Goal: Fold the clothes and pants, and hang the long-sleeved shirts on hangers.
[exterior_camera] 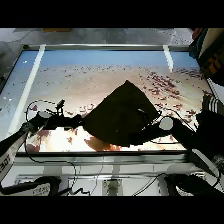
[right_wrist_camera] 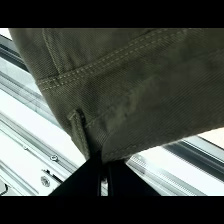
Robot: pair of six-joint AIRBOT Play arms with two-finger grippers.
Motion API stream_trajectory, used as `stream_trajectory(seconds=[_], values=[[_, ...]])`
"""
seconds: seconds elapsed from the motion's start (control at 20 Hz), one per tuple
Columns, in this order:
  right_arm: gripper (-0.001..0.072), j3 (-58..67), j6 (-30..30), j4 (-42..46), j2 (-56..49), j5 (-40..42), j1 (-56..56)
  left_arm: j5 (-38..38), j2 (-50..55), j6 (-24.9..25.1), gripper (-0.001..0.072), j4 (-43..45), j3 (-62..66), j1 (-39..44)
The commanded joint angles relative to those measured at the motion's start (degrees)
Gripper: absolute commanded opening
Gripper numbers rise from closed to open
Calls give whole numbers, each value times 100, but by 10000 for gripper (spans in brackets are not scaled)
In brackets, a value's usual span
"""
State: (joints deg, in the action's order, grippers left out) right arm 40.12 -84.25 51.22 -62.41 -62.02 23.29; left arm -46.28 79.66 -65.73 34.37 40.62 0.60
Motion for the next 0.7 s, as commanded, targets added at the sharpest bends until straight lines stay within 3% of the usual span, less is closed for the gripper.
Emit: stream_trajectory(seconds=[0.0, 0.15, 0.4, 0.5, 0.65], values=[[19, 2, -2, 0, 4, 74, -4, 164, -109, 640, 5, -621, -2, 22], [19, 190, 11, 2, 4, 181, -4, 155, -776, 861, 5, -619, -2, 48], [19, 1517, 426, 0, 144, 179, -4, 369, -3123, 1071, 5, -688, 42, 24], [19, 2277, 448, 2, 310, 205, -4, 789, -4223, 1071, 5, -767, 87, 24], [19, 3381, 446, 11, 721, 249, -4, 1996, -5845, 1071, 3, -763, 251, 24]])
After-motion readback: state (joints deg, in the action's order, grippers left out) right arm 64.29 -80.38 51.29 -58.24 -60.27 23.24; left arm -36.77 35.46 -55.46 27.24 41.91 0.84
